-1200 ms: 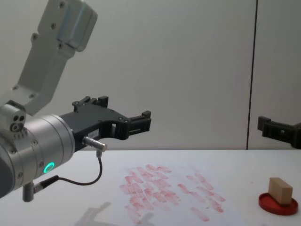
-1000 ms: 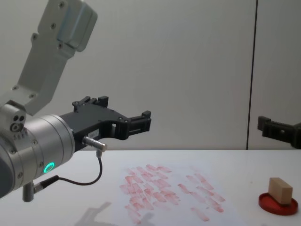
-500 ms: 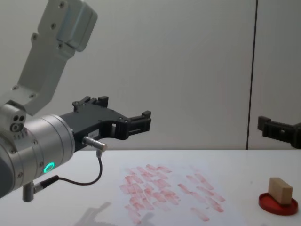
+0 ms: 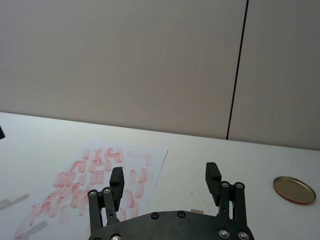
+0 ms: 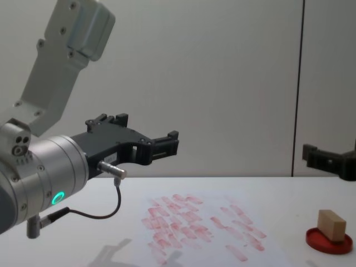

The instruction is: Use the one hand to pick up the stamp and affix it onto the A4 paper.

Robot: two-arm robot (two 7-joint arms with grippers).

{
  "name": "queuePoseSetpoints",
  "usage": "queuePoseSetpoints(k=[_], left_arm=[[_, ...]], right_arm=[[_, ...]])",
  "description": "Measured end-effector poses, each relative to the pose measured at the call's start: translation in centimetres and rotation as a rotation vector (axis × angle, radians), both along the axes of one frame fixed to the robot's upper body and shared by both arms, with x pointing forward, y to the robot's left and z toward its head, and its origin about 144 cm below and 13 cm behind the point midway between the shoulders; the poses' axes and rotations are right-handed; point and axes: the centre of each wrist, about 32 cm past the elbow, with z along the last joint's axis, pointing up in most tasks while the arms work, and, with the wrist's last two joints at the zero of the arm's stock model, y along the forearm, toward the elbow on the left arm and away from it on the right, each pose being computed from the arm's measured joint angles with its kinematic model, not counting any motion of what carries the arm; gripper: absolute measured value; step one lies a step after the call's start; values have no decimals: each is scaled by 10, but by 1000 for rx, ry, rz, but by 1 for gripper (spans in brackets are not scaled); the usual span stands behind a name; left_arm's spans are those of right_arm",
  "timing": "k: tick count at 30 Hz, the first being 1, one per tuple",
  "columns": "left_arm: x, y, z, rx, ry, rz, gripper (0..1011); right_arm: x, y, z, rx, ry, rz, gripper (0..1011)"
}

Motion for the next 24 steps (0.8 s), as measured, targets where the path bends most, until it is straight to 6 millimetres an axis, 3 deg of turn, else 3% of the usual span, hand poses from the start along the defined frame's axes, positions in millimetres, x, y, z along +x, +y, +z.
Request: queuePoseSetpoints(k=[24], left_arm=[[0, 0, 0, 0, 0, 0, 993]], right_arm=[[38, 23, -15, 39, 231, -105, 1001]])
